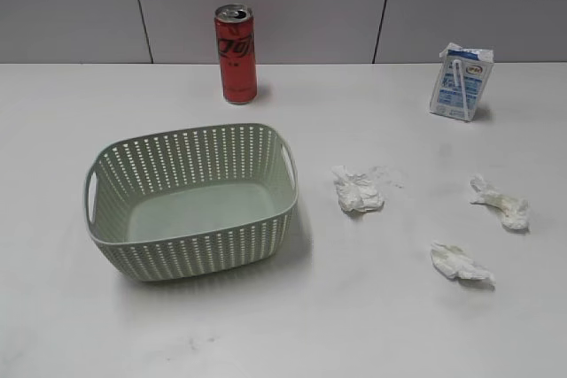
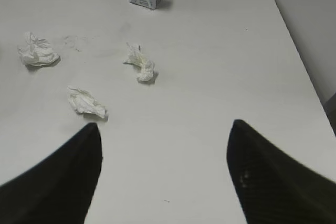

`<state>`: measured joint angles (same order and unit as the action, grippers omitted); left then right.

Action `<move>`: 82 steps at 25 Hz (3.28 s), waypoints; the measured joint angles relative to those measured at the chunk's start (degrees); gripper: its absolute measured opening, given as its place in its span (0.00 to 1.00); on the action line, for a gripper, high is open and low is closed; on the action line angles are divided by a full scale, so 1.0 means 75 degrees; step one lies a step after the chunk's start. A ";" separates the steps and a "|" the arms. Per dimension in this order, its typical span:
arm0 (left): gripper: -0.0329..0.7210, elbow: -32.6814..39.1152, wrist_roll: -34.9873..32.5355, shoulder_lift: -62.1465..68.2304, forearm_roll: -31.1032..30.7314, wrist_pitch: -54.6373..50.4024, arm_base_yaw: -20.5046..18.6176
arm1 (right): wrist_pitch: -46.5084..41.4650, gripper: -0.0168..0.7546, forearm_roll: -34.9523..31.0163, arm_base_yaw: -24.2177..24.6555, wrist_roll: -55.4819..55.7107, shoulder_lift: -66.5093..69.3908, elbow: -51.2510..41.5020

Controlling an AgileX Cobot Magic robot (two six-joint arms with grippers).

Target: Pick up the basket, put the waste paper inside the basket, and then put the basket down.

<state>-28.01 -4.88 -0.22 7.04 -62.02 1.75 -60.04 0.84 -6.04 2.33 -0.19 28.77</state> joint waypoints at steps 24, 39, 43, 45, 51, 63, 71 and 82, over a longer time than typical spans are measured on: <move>0.73 -0.1530 -0.0412 0.5348 0.1327 0.1520 0.0585 | 0.0000 0.75 -0.0006 0.0000 0.0000 0.0000 0.0000; 0.70 -0.4085 0.2002 1.1202 -0.0195 0.0978 0.2490 | 0.0000 0.75 -0.0006 0.0000 0.0000 0.0000 0.0000; 0.70 -0.4266 0.2464 1.2276 -0.0263 0.1403 0.2746 | 0.0000 0.75 -0.0006 0.0000 0.0000 0.0000 0.0000; 0.70 -0.4416 0.2626 1.2780 -0.0263 0.1557 0.2753 | 0.0000 0.75 -0.0006 0.0000 0.0000 0.0000 0.0000; 0.70 -0.4810 0.2854 1.3984 -0.0278 0.1896 0.2753 | 0.0000 0.75 -0.0006 0.0000 0.0000 0.0000 0.0000; 0.33 -0.4944 0.2984 1.4572 -0.0248 0.1937 0.2753 | 0.0000 0.75 -0.0022 0.0000 0.0000 0.0000 0.0000; 0.33 -0.4944 0.2969 1.4057 -0.0294 0.1562 0.2761 | 0.0000 0.75 -0.0028 0.0000 0.0000 0.0000 0.0000; 0.05 -0.4944 0.2962 1.3449 -0.0431 0.0932 0.2761 | 0.0000 0.75 -0.0028 0.0000 0.0000 0.0000 0.0000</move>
<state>-65.09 17.33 100.65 3.81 -55.03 22.46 -60.04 0.64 -6.04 2.33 -0.19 28.77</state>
